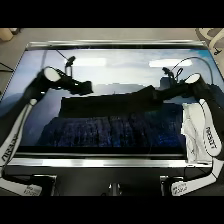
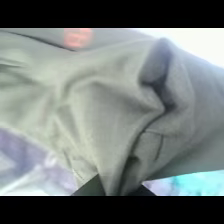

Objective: Fold the shirts.

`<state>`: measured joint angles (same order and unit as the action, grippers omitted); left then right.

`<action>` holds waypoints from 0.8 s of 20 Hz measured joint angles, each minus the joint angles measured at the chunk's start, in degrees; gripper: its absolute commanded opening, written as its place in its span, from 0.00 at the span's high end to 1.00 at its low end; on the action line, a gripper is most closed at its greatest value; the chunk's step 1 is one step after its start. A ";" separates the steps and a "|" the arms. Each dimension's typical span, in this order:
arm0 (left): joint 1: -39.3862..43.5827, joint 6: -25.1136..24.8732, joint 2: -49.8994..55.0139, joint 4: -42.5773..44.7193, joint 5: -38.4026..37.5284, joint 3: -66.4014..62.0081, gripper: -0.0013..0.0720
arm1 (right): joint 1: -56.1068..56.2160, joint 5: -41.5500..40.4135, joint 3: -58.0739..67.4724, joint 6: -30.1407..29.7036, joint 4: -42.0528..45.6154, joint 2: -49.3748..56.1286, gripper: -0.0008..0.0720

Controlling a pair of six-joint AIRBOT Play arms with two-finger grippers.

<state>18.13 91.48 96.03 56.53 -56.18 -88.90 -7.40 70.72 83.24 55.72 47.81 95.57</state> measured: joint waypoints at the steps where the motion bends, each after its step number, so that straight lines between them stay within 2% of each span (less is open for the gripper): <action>1: 2.58 0.42 2.25 -3.32 2.86 0.02 0.95 | -0.04 0.26 0.17 0.02 -0.66 -2.86 0.96; 6: 12.46 1.03 14.05 -23.26 10.86 0.02 0.95 | 0.09 7.98 0.50 1.95 -1.57 -15.43 0.96; 8: 15.23 -0.20 17.29 -31.47 13.46 0.02 0.95 | 0.09 11.39 0.52 3.74 -0.63 -19.32 0.96; 12: 19.41 -7.45 20.50 -48.46 18.12 0.00 0.95 | 0.07 16.48 0.55 6.62 3.43 -24.11 0.96; 14: 19.41 -11.43 20.72 -52.39 18.78 0.02 0.96 | 0.28 16.76 0.57 7.37 4.42 -24.72 0.96; 16: 17.46 -14.67 18.75 -51.34 17.94 0.02 0.96 | 1.68 15.28 0.57 7.87 4.94 -23.98 0.96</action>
<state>35.59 76.82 114.78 5.19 -38.24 -88.88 -5.72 86.00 83.81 63.59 52.75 71.59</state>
